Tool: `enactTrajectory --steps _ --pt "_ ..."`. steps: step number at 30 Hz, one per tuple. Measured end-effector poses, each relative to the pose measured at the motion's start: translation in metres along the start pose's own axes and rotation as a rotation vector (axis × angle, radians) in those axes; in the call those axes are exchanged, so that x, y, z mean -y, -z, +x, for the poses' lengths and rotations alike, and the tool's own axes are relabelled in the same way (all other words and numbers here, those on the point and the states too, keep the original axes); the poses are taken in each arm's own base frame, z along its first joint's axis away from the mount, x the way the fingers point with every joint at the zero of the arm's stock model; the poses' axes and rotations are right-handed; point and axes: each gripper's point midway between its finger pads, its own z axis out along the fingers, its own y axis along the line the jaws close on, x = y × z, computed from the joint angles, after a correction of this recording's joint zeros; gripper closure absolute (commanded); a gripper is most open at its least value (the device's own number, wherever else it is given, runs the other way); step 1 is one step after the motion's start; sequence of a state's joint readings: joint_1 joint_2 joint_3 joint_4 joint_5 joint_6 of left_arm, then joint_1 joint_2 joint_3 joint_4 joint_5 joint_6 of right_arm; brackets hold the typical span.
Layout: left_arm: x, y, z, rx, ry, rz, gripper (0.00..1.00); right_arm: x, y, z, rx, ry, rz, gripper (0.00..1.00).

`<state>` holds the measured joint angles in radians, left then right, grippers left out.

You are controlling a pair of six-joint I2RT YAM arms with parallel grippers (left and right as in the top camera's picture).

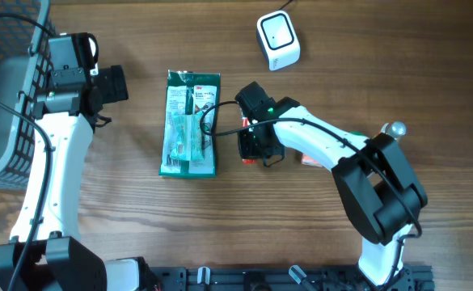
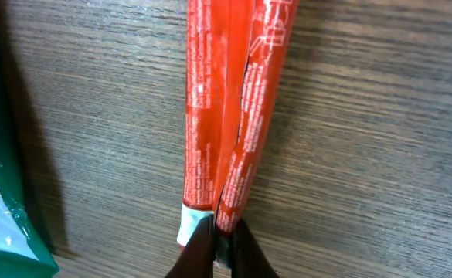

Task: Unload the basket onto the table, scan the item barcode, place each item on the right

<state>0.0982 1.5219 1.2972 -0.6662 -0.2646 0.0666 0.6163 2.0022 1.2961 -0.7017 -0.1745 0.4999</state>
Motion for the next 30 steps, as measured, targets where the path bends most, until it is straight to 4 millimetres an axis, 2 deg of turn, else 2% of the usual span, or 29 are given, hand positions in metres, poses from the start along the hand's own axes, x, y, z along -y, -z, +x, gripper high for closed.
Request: enactTrajectory --steps 4,6,9,11,13,14,17,20,26,30 --pt "0.0 0.0 0.0 0.0 0.0 0.0 0.0 0.007 0.005 0.007 -0.041 0.067 0.022 0.96" --pt "0.0 0.0 0.0 0.0 0.0 0.0 0.0 0.008 0.014 0.003 -0.023 0.124 0.017 0.96" --pt "0.0 0.0 0.0 0.0 0.0 0.0 0.0 -0.003 0.057 -0.008 0.083 0.27 -0.018 0.96" --pt "0.0 0.0 0.0 0.0 0.0 0.0 0.0 -0.012 0.092 -0.012 0.161 0.384 -0.034 0.96" --pt "0.0 0.0 0.0 0.0 0.0 0.0 0.0 -0.016 0.116 -0.011 0.205 0.498 -0.035 0.96" --pt "0.0 0.0 0.0 0.0 0.0 0.0 0.0 -0.016 0.121 -0.009 0.21 0.553 -0.031 0.96" --pt "0.0 0.0 0.0 0.0 0.0 0.0 0.0 -0.011 0.119 0.006 0.148 0.742 -0.021 0.96" --pt "0.0 0.0 0.0 0.0 0.0 0.0 0.0 -0.012 0.118 0.01 0.137 0.901 -0.025 0.96" --pt "0.0 0.0 0.0 0.0 0.0 0.0 0.0 -0.022 0.117 0.016 0.133 0.989 -0.088 0.96" --pt "0.0 0.0 0.0 0.0 0.0 0.0 0.0 -0.02 0.099 0.018 0.08 1.008 -0.105 0.96"
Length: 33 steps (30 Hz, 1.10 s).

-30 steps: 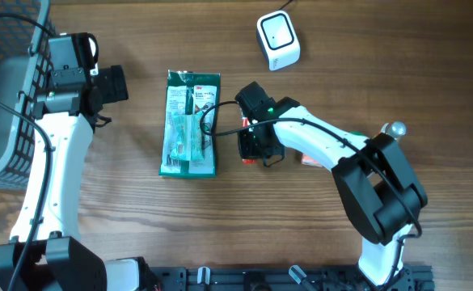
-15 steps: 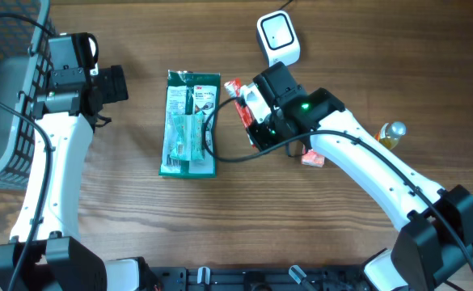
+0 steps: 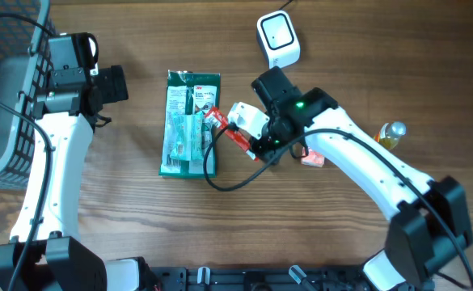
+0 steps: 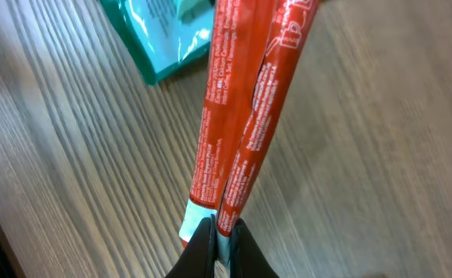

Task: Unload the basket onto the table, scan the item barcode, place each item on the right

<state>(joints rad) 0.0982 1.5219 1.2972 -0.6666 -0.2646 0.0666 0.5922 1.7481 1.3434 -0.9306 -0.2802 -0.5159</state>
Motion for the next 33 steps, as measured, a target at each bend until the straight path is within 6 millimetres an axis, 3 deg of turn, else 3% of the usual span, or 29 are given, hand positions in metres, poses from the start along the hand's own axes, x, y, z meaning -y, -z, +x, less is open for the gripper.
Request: enactTrajectory --steps 4,9,11,13,20,22,23,27,33 --pt "0.0 0.0 0.0 0.0 0.0 0.0 0.0 0.0 -0.03 0.004 -0.041 0.022 -0.047 0.96" --pt "0.0 0.0 0.0 0.0 0.0 0.0 0.0 -0.016 -0.074 -0.001 -0.069 0.1 -0.116 0.95" --pt "0.0 0.0 0.0 0.0 0.0 0.0 0.0 -0.027 -0.091 -0.001 -0.083 0.146 -0.148 0.88" --pt "0.0 0.0 0.0 0.0 0.0 0.0 0.0 -0.034 -0.101 -0.002 -0.082 0.181 -0.162 0.68" --pt "0.0 0.0 0.0 0.0 0.0 0.0 0.0 -0.033 -0.102 -0.01 -0.053 0.205 -0.156 0.57" --pt "0.0 0.0 0.0 0.0 0.0 0.0 0.0 -0.033 -0.099 -0.013 -0.051 0.193 -0.154 0.33" --pt "0.0 0.0 0.0 0.0 0.0 0.0 0.0 -0.032 -0.097 -0.016 -0.045 0.189 -0.15 0.28" --pt "0.0 0.0 0.0 0.0 0.0 0.0 0.0 -0.034 -0.085 -0.019 -0.045 0.164 -0.149 0.34" --pt "0.0 0.0 0.0 0.0 0.0 0.0 0.0 -0.03 -0.087 -0.021 -0.037 0.162 -0.128 0.37"
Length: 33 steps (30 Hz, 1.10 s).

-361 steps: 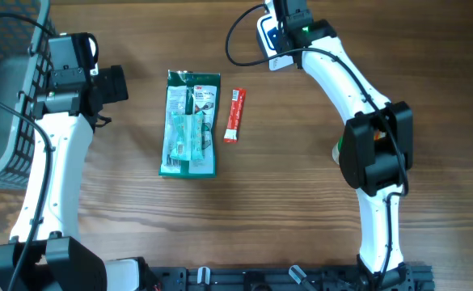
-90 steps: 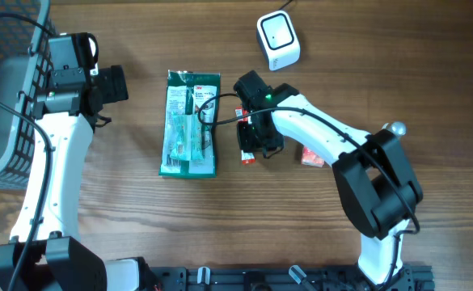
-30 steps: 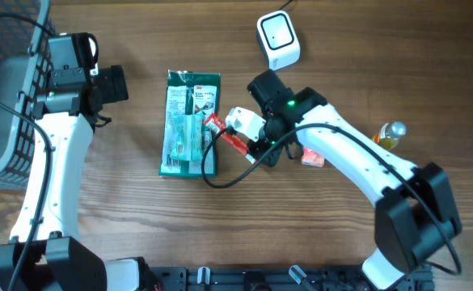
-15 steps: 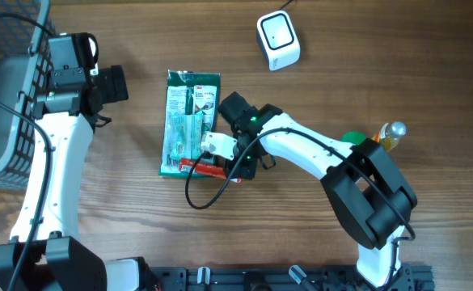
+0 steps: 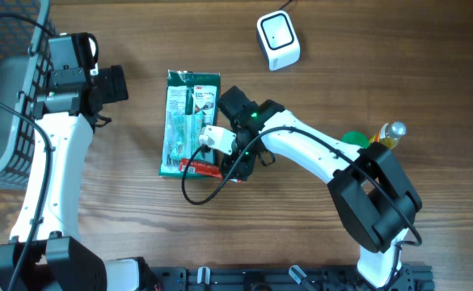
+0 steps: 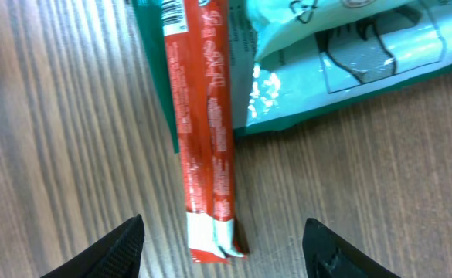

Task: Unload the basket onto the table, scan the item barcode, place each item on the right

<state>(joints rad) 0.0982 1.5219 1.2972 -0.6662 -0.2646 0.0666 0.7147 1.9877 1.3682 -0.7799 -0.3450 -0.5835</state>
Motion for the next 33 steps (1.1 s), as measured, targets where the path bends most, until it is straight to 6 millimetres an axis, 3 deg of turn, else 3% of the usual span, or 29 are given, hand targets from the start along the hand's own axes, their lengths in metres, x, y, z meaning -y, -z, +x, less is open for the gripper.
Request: enactTrajectory --steps 5,8,13,33 --pt "0.0 0.0 0.0 0.0 0.0 0.0 0.0 0.003 -0.008 0.014 -0.035 -0.016 0.027 0.46" --pt "0.0 0.0 0.0 0.0 0.0 0.0 0.0 0.009 -0.008 0.014 -0.038 -0.031 0.054 0.54" --pt "0.0 0.0 0.0 0.0 0.0 0.0 0.0 0.011 -0.008 0.015 -0.041 -0.062 0.062 0.59" --pt "0.0 0.0 0.0 0.0 0.0 0.0 0.0 0.0 -0.009 0.013 -0.024 -0.102 0.002 0.54"
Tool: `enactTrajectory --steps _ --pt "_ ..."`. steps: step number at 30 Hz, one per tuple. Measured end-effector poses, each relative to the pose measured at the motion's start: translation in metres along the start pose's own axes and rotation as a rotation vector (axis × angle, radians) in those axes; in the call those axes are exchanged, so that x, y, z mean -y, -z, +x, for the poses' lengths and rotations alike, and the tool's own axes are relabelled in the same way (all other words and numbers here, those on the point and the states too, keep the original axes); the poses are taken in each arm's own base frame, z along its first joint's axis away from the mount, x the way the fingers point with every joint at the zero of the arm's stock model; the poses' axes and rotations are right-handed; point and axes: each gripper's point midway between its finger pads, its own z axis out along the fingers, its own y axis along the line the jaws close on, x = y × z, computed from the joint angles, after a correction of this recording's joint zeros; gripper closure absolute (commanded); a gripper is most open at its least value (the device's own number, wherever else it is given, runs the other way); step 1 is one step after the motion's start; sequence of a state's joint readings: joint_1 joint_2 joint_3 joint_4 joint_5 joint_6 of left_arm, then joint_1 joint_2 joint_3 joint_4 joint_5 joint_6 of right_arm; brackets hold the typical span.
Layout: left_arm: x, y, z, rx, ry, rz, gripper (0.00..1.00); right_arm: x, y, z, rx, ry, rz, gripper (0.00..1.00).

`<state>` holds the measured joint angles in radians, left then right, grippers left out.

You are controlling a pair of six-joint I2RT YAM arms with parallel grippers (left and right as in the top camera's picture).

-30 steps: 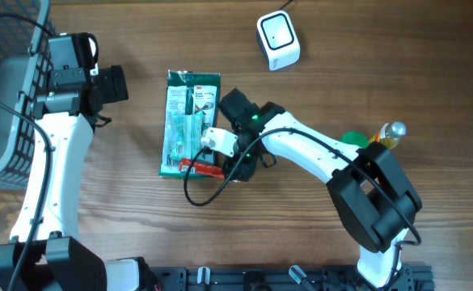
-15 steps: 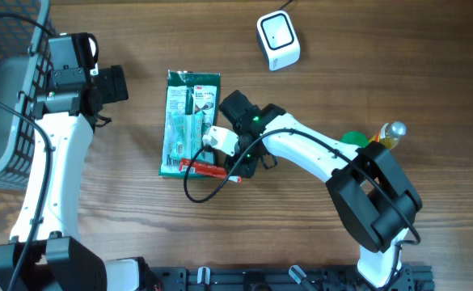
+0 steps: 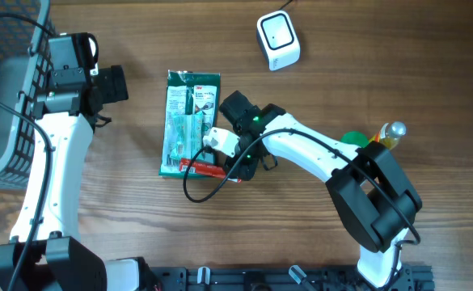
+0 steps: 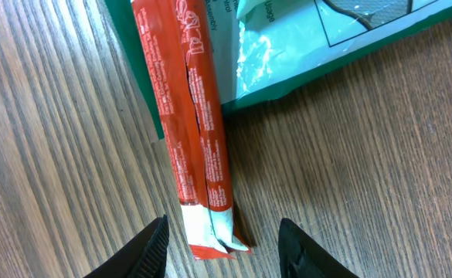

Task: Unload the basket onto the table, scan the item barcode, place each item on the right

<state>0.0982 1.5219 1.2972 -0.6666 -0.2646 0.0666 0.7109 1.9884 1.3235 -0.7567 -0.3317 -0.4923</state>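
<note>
A long red snack packet (image 4: 191, 131) with a white end lies flat on the wood, its far part resting over the near edge of a green pouch (image 4: 310, 38). My right gripper (image 4: 222, 251) is open just behind the packet's white end, one finger on each side, touching nothing. From overhead, the red packet (image 3: 204, 168) lies along the bottom edge of the green pouch (image 3: 189, 123), with the right gripper (image 3: 240, 159) at its right end. The white barcode scanner (image 3: 278, 39) stands at the back. My left gripper (image 3: 111, 85) hovers far left, holding nothing that I can see.
A grey mesh basket (image 3: 2, 97) stands at the left edge. A small bottle (image 3: 390, 132) and a green object (image 3: 351, 139) lie at the right. The right arm's cable loops over the wood below the red packet.
The red packet lies where it was, against the green pouch. My right gripper is still open but its fingers stand a little closer together, and the wrist has shifted slightly.
My right gripper was shut on the red packet on the table right of the green pouch. Then it held the packet raised nearer the scanner. After that the packet lay released at the pouch's near edge with the gripper open, as it is now.
</note>
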Motion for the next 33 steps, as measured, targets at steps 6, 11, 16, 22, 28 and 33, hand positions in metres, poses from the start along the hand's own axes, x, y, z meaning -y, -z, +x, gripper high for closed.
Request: enactTrajectory --steps 6,11,16,22,28,33 --pt "0.0 0.0 0.0 0.0 0.0 0.0 0.0 0.001 0.0 -0.001 0.004 -0.018 0.002 0.55" --pt "0.0 0.0 0.0 0.0 0.0 0.0 0.0 0.004 0.0 0.001 -0.006 -0.031 0.022 0.55" --pt "0.0 0.0 0.0 0.0 0.0 0.0 0.0 0.006 0.0 0.001 -0.01 -0.041 0.031 0.55" --pt "0.0 0.0 0.0 0.0 0.0 0.0 0.0 0.006 -0.012 0.015 -0.026 -0.05 0.037 0.67" --pt "0.0 0.0 0.0 0.0 0.0 0.0 0.0 0.006 -0.013 0.015 -0.025 -0.049 0.037 0.62" --pt "0.0 0.0 0.0 0.0 0.0 0.0 0.0 0.006 -0.013 0.015 -0.022 -0.05 0.039 0.78"
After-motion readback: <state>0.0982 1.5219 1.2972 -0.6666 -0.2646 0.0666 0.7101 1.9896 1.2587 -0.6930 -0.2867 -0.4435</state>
